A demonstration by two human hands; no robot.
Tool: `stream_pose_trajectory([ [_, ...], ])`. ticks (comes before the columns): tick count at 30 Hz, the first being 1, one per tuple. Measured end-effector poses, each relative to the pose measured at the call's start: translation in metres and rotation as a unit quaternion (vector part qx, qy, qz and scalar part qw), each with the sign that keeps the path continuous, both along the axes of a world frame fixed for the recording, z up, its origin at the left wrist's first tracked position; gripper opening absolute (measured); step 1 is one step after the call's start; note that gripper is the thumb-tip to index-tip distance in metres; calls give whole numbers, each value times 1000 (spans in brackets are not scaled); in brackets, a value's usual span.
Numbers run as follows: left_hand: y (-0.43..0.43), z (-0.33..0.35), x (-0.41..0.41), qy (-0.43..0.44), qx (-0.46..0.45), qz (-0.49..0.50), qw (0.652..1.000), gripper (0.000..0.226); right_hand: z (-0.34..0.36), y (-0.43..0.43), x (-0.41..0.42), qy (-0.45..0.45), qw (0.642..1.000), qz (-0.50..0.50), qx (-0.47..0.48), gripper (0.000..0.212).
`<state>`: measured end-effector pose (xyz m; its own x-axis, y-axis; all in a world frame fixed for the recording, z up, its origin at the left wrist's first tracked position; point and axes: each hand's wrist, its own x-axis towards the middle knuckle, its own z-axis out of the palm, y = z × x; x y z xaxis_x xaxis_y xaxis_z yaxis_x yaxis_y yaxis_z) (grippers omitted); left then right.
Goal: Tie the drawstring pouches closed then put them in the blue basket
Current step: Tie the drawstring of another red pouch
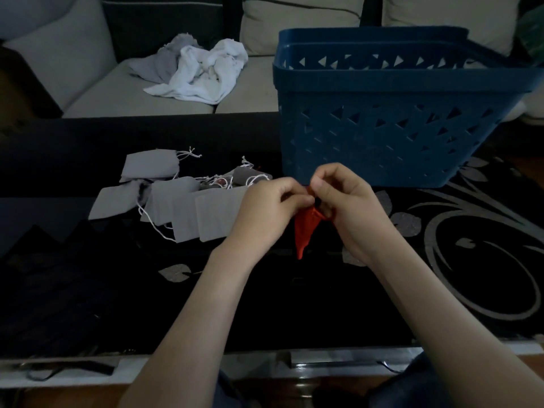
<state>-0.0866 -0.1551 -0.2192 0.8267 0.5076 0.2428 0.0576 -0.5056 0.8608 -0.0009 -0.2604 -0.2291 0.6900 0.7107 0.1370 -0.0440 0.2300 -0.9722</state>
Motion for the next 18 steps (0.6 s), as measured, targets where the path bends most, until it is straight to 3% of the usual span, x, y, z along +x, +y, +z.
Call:
stream_pose_trajectory([
  [4,0,-2,-1,3,27,3,1000,12,0,2,-3,13,999,31,10,11],
  [9,-1,-1,-1,-33,-49,-7,998,5,6,0,-1,32,997,51,38,8],
  [13,-3,4,-2,-64,-136,-49,987,8,6,-1,0,16,997,55,52,18],
  [18,-4,9,-6,-44,-209,-70,974,13,3,-2,5,-14,997,68,20,25],
])
